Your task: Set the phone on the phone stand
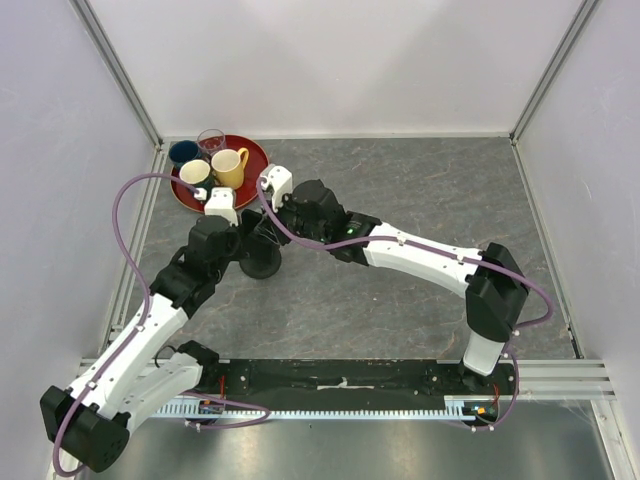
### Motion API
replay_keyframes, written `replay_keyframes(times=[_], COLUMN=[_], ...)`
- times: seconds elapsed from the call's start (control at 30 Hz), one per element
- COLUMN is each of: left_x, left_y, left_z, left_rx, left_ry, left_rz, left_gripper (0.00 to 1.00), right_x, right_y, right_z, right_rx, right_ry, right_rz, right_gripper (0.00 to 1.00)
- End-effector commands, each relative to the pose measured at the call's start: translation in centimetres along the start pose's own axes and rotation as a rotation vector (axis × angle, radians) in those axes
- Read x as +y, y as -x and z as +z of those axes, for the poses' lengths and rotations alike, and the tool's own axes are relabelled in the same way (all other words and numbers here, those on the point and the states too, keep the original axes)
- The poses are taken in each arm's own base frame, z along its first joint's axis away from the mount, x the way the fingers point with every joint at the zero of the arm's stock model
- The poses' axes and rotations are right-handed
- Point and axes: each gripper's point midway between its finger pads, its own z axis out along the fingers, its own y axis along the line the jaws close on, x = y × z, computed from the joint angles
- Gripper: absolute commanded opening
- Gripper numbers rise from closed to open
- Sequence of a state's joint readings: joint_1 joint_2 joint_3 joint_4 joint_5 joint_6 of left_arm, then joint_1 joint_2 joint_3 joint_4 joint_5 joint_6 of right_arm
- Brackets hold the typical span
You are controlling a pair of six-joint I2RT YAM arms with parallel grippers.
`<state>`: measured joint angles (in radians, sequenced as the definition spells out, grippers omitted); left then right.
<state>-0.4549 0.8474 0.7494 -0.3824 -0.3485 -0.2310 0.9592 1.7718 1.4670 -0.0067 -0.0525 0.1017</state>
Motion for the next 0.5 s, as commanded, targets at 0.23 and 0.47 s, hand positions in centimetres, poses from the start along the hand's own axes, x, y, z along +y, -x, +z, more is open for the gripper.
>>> replay_keyframes(times=[0.23, 0.47], left_x=[3.9, 5.0], left_y=[1.9, 1.2], left_z=[-4.5, -5.9], left_rx=[0.017, 0.038], left_ry=[0.224, 0.292], left_rz=[-0.272, -0.345], left_gripper=[0.02, 0.07], right_x=[-14.6, -13.2], right_y=[0.2, -0.2], right_z=[-1.2, 0.3], right_rx=[-0.030, -0.015], right_ry=[-0.629, -0.537], right_rz=[-0.062, -0.089], right_gripper=[0.00, 0.00])
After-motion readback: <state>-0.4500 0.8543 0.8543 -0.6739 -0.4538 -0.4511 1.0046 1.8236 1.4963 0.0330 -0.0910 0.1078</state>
